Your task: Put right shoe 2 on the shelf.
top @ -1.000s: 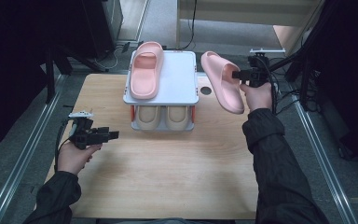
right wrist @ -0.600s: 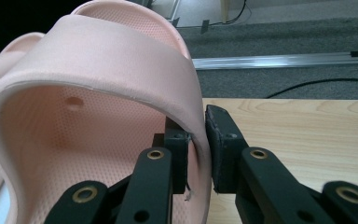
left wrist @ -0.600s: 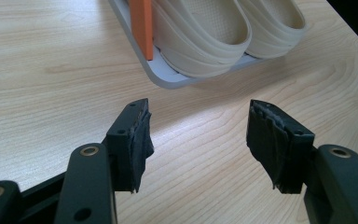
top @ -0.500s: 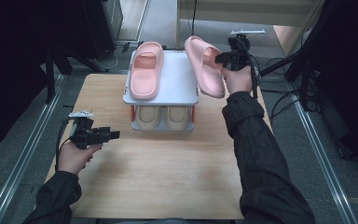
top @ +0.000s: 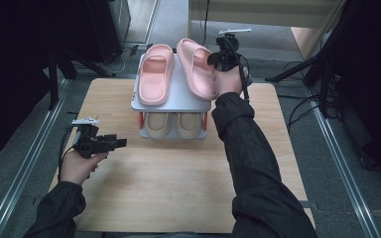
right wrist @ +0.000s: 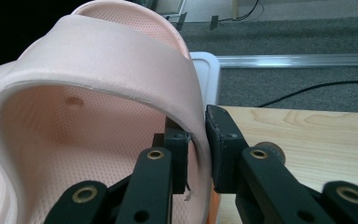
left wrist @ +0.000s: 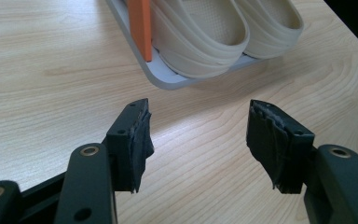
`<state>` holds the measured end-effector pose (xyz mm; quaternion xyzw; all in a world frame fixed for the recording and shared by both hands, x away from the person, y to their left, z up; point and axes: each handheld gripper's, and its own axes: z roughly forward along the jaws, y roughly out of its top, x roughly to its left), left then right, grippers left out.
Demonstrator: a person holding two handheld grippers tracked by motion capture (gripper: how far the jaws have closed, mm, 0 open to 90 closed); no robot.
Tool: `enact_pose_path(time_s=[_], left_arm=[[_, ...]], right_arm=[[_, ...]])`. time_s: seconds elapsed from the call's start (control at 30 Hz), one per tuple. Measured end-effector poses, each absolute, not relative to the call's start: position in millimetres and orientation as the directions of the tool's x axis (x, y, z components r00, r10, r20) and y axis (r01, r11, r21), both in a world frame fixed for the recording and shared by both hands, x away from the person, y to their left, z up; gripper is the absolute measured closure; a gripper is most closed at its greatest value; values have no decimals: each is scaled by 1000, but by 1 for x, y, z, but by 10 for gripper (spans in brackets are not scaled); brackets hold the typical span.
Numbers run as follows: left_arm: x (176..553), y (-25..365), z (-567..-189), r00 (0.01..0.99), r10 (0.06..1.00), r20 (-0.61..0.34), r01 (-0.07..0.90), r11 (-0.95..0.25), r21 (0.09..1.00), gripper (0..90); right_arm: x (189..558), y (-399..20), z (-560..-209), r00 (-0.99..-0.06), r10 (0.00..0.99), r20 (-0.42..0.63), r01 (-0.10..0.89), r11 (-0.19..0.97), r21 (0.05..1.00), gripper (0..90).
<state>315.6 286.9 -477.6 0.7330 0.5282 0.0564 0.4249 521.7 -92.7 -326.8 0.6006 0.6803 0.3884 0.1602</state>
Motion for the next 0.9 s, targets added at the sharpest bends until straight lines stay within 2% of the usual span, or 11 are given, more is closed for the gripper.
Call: enact_pose_path(time_s=[0.5,0.9], left_arm=[[316,291,-477,434,816,-382,726,-65,684,400],[317,291,-478,434,815,-385,729,-67,681,399]], right_arm=[[524,-82,-340,-204,944,261,696,-48,717,779],[519,-77,-340,-278,929,246,683,11,731,664]])
